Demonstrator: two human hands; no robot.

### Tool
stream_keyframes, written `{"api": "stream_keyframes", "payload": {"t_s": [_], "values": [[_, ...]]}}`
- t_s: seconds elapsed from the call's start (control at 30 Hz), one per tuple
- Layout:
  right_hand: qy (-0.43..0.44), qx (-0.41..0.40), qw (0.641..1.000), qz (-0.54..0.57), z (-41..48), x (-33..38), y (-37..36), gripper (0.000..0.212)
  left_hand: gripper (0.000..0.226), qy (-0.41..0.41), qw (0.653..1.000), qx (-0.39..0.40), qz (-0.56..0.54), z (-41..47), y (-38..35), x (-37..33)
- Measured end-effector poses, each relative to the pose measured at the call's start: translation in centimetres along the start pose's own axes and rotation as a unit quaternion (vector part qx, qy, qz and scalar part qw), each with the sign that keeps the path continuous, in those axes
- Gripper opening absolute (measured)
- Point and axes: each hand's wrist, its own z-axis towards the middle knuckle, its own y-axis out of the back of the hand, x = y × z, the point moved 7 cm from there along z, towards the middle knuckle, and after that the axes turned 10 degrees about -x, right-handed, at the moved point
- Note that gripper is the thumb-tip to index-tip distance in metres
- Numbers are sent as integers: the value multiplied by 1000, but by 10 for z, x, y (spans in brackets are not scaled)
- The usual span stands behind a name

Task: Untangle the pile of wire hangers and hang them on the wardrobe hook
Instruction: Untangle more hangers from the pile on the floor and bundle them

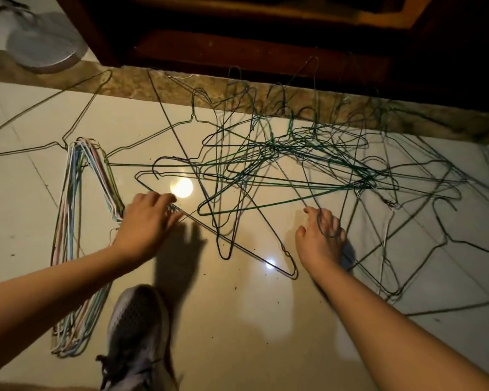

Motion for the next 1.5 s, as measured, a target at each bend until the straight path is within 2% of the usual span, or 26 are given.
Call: {"api": "stream_keyframes", "payload": {"t_s": [0.1, 0.27, 0.47, 0.57, 0.63, 0.73, 0.83, 0.9, 1.0, 1.1, 1.23, 1.37, 1.43, 1.5], "values": [[-42, 19, 999, -24, 3, -19, -4, 41, 50, -126, 992, 16, -19, 18, -8, -58], [-63, 51, 996, -23, 1, -47, -10, 38, 40, -285, 956, 66, -24, 48, -32, -137], [-42, 59, 997, 31, 2, -64, -12, 24, 50, -353, 923, 151, 42, 75, -69, -189], [-8, -24, 1000, 0, 1, -69, 4, 25, 59, -378, 902, 179, 104, 89, -84, -194], [-20, -35, 999, -8, 3, -77, 11, 42, 65, -369, 900, 196, 121, 99, -88, -195], [-66, 28, 997, -31, 9, -96, 8, 72, 70, -385, 889, 203, 144, 105, -91, -206], [-74, 19, 997, -27, 16, -104, 14, 84, 69, -422, 871, 200, 151, 98, -99, -225], [-76, 11, 997, -23, 22, -106, 17, 90, 72, -417, 871, 217, 143, 91, -108, -236], [-83, 36, 995, -45, 31, -111, 15, 101, 84, -346, 910, 199, 113, 91, -115, -248], [-93, 40, 994, -47, 36, -114, 18, 102, 88, -276, 939, 170, 110, 98, -113, -255], [-98, 24, 995, -12, 30, -108, 22, 103, 75, -239, 959, 147, 46, 107, -112, -273], [-96, 44, 994, 6, 24, -103, 22, 110, 68, -213, 973, 87, -37, 112, -113, -293], [-85, 48, 995, 10, 23, -102, 24, 108, 66, -221, 970, 88, -45, 111, -119, -304], [-76, 47, 996, 14, 20, -102, 28, 105, 58, -194, 975, 90, -67, 117, -124, -310]]}}
